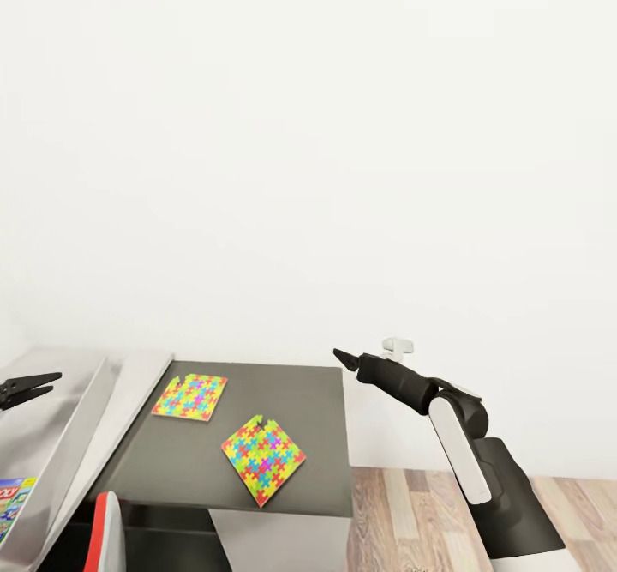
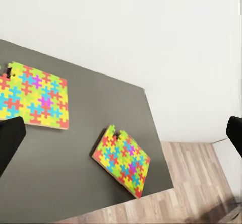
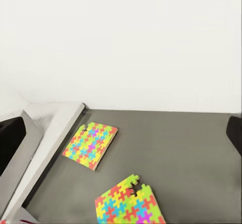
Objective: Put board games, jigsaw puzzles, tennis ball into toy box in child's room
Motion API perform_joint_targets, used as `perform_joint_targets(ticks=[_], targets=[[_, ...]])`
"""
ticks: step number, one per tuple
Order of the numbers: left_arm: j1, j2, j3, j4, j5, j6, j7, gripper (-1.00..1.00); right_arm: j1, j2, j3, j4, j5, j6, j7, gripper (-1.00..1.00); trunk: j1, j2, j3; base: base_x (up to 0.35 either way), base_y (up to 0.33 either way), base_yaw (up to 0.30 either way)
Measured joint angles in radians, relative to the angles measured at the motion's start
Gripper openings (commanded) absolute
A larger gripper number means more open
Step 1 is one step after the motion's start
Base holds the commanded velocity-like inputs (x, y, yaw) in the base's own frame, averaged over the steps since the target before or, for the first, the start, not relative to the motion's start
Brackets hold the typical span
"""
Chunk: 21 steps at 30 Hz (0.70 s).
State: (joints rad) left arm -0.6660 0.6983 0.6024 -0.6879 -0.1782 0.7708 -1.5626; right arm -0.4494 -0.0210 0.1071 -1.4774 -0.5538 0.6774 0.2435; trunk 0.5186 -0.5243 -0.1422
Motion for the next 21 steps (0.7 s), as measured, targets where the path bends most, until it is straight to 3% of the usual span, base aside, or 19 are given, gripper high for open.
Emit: perform_joint_targets(ticks=[13, 21], targets=[[0.001, 0.0, 0.0, 0.0, 0.0, -0.002, 0.0, 1.0, 0.0, 0.0, -0.003, 0.004, 0.0, -0.001, 0.0, 1.0, 0.0, 0.0, 0.018, -0.008, -0.003, -0.199], [0.001, -0.001, 0.0, 0.0, 0.0, -0.002, 0.0, 1.0, 0.0, 0.0, -0.025, 0.006, -0.001, 0.0, 0.0, 1.0, 0.0, 0.0, 0.029, 0.0, 0.0, -0.2]])
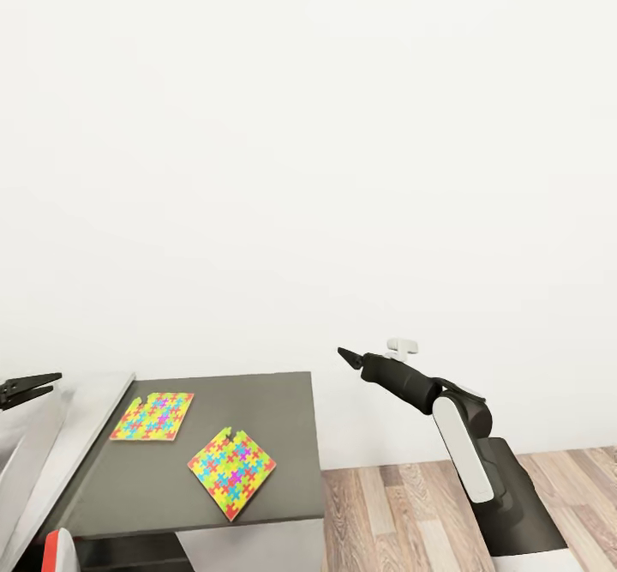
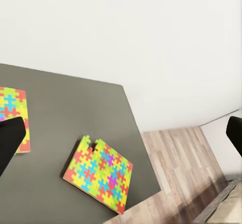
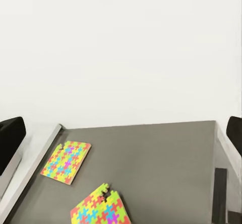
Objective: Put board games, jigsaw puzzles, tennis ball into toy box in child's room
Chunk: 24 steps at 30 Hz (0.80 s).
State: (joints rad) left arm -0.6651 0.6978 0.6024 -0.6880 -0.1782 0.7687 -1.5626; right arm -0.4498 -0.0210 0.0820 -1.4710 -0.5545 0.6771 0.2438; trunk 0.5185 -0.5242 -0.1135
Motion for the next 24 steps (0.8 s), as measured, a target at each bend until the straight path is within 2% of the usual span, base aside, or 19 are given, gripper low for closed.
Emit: perform_joint_targets(ticks=[7, 24], targets=[[0.0, -0.006, -0.001, -0.001, -0.001, 0.0, 0.0, 1.0, 0.0, 0.001, -0.002, 0.0, 0.0, 0.0, -0.001, 1.0, 0.0, 0.0, 0.009, -0.032, -0.056, -0.199], [0.0, -0.016, -0.007, -0.001, 0.0, -0.011, 0.0, 1.0, 0.0, 0.001, -0.034, 0.005, -0.002, 0.001, -0.001, 1.0, 0.0, 0.0, 0.032, -0.074, -0.176, -0.2]])
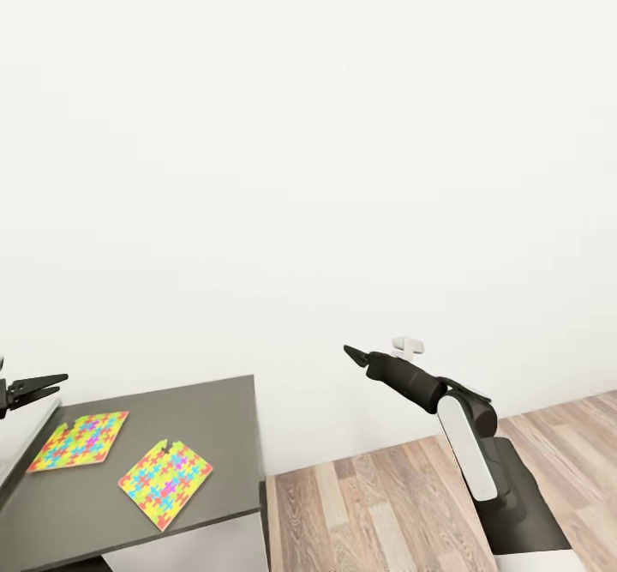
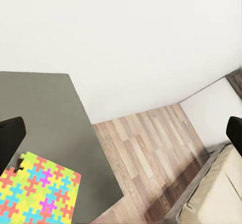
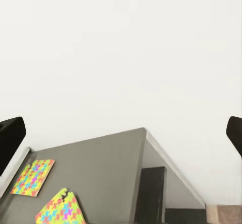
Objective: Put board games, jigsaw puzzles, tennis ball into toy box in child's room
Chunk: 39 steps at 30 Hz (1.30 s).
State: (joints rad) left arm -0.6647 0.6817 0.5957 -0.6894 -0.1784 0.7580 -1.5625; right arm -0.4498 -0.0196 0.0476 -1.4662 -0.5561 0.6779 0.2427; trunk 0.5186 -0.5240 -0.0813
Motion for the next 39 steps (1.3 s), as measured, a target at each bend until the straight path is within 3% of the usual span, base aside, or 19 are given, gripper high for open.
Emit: perform_joint_targets(ticks=[15, 39], targets=[[0.0, -0.002, -0.001, 0.0, 0.0, -0.012, 0.0, 1.0, 0.0, 0.001, -0.015, 0.0, 0.001, 0.001, -0.001, 1.0, 0.0, 0.0, 0.015, -0.109, -0.202, -0.139], [-0.001, -0.008, -0.003, 0.0, -0.001, -0.03, 0.0, 1.0, 0.0, 0.0, -0.022, 0.001, -0.002, 0.003, -0.002, 1.0, 0.0, 0.0, -0.004, -0.059, -0.135, -0.198]])
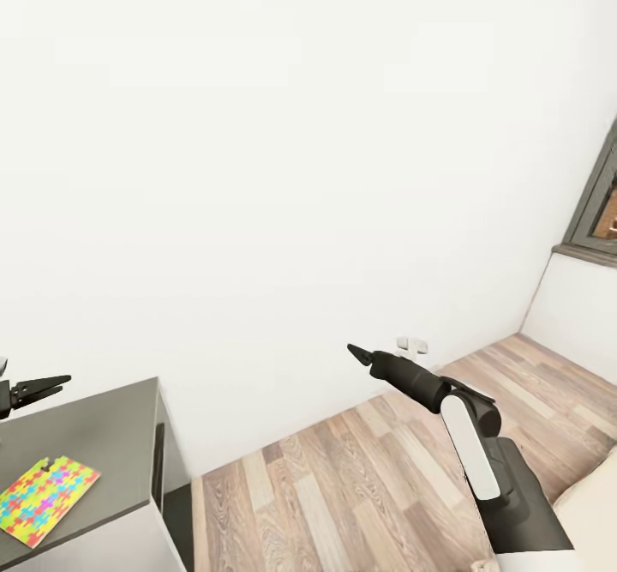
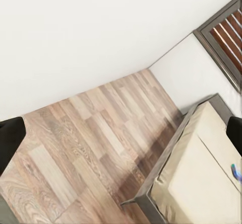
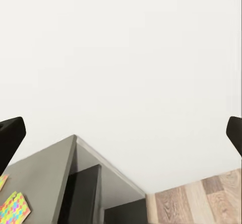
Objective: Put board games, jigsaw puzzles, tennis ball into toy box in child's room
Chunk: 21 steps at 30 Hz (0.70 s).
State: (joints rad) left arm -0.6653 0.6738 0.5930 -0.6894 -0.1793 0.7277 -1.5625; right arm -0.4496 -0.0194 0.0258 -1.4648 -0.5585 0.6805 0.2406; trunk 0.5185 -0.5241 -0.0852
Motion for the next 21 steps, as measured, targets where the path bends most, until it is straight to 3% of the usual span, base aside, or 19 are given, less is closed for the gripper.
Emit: perform_joint_targets(ticks=[21], targets=[[0.001, -0.003, 0.0, 0.0, 0.0, -0.003, 0.0, 1.0, 0.0, 0.0, 0.0, 0.002, -0.002, -0.002, 0.0, 1.0, 0.0, 0.0, 0.0, -0.001, -0.007, -0.278]])
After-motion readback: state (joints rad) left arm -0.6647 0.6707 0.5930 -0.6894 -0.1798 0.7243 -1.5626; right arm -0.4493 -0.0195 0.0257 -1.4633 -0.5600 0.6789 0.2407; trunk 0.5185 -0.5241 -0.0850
